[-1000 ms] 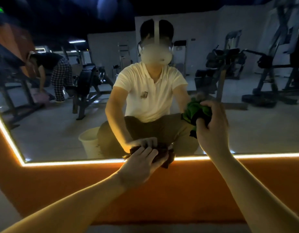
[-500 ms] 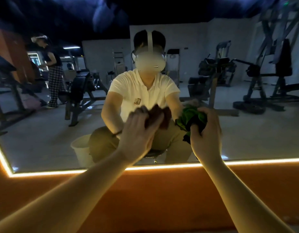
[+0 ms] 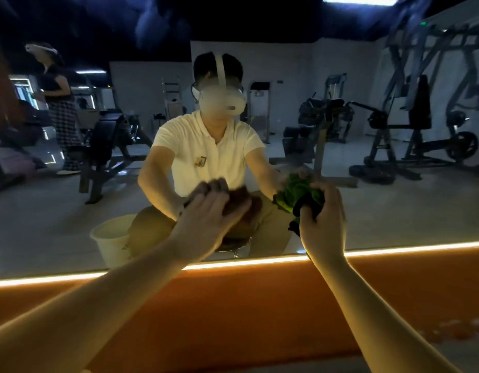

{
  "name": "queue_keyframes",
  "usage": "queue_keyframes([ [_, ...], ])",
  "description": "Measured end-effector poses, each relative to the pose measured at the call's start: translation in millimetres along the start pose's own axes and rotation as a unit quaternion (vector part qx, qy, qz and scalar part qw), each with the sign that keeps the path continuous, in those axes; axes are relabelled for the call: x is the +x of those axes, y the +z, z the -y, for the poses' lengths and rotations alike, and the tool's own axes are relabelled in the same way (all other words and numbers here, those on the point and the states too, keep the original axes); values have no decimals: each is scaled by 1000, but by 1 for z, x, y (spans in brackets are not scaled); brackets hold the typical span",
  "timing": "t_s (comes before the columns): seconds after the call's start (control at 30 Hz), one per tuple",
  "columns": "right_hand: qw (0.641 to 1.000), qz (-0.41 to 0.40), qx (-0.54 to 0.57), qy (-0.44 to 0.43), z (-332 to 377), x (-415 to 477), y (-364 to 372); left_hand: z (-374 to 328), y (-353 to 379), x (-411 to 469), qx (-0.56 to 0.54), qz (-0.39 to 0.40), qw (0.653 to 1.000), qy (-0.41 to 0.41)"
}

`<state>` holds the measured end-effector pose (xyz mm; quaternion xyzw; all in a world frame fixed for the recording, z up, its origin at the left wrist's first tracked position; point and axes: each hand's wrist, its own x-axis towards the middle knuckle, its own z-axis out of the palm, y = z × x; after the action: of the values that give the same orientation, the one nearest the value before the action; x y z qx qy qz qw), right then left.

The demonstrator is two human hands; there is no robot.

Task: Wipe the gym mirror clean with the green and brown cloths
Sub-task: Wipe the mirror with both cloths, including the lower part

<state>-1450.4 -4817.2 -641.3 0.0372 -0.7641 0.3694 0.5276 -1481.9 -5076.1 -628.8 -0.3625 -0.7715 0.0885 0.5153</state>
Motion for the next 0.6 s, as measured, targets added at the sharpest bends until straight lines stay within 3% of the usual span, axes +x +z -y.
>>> queue_keyframes([
  [0.07, 1000, 11, -16, -2, -2, -3, -7, 18, -15, 41, -1, -64, 995, -76],
  [0.2, 998, 28, -41, -33, 3, 7, -29, 32, -25, 88, -23, -103, 977, -184],
  [0.4, 999, -30, 9, -30, 4, 20, -59, -40, 31, 39, -63, -53, 994, -77],
  [0.6, 998, 50, -17, -41, -30, -10, -86, -110, 72, -33, -42, 117, 991, 39],
])
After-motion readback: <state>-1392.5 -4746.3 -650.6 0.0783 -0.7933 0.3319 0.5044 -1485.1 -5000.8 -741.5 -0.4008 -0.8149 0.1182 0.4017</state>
